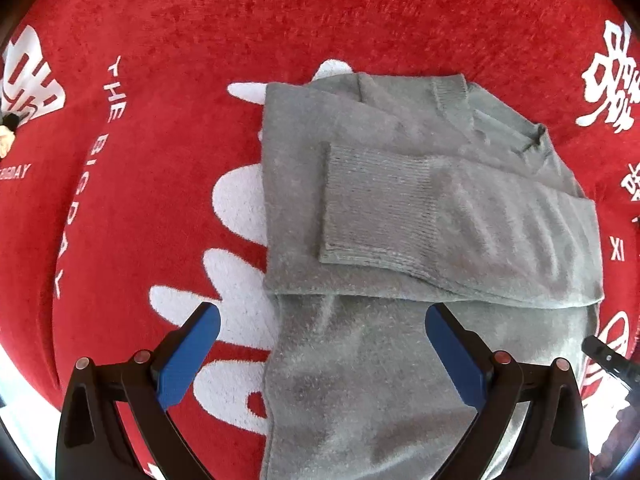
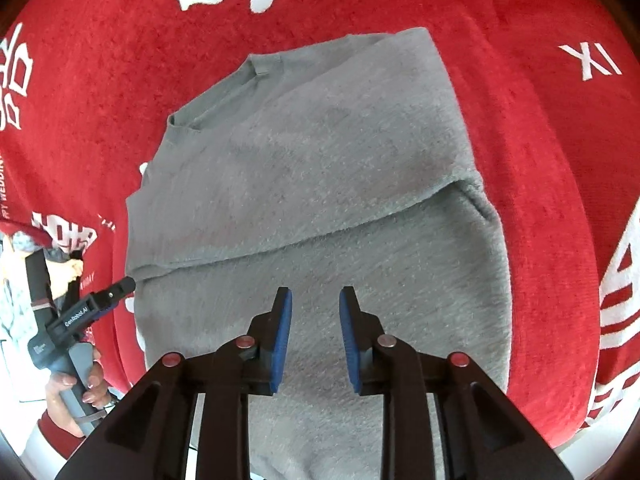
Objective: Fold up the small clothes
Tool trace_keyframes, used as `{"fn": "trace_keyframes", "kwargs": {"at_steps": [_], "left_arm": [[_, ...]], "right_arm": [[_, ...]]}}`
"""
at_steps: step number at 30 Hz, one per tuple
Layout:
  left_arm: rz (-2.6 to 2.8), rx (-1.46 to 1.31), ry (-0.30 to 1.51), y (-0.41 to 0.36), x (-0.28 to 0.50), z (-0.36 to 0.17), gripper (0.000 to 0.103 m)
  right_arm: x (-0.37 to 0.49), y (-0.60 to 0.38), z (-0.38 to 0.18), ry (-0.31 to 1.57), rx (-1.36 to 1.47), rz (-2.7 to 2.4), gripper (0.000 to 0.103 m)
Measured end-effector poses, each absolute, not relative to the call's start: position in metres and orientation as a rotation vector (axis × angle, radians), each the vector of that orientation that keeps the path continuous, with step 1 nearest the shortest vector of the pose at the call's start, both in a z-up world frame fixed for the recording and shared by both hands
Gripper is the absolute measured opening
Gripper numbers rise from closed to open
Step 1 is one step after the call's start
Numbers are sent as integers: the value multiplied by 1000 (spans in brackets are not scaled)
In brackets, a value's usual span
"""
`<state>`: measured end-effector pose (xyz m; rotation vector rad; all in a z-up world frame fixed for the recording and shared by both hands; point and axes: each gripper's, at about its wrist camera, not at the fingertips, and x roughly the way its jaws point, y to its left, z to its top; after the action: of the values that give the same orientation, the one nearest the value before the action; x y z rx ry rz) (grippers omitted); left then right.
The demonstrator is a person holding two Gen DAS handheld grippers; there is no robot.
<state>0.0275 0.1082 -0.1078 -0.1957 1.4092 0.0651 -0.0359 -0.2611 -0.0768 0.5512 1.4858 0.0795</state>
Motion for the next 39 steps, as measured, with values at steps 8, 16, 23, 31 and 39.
{"fn": "trace_keyframes", "kwargs": {"at_steps": [8,16,23,31,39], "left_arm": [[78,-278,1318,149,54,-104,103],[-7,-393,1318,178,108,-126,103],[-62,-434,1351,185,138,-148,103],[-146,-444,1348,184,148,-146,87],[-122,-337,1314,179,145,-131,17]], "right_arm": [[-11,-306,-70,1399,560,40,33],[31,-370,-104,1357,730,-16,48],[51,-392,-140,1365,885,58,50],[61,-407,-152,1344,1000,115,50],[71,-390,-128,1364,855,98,12]]}}
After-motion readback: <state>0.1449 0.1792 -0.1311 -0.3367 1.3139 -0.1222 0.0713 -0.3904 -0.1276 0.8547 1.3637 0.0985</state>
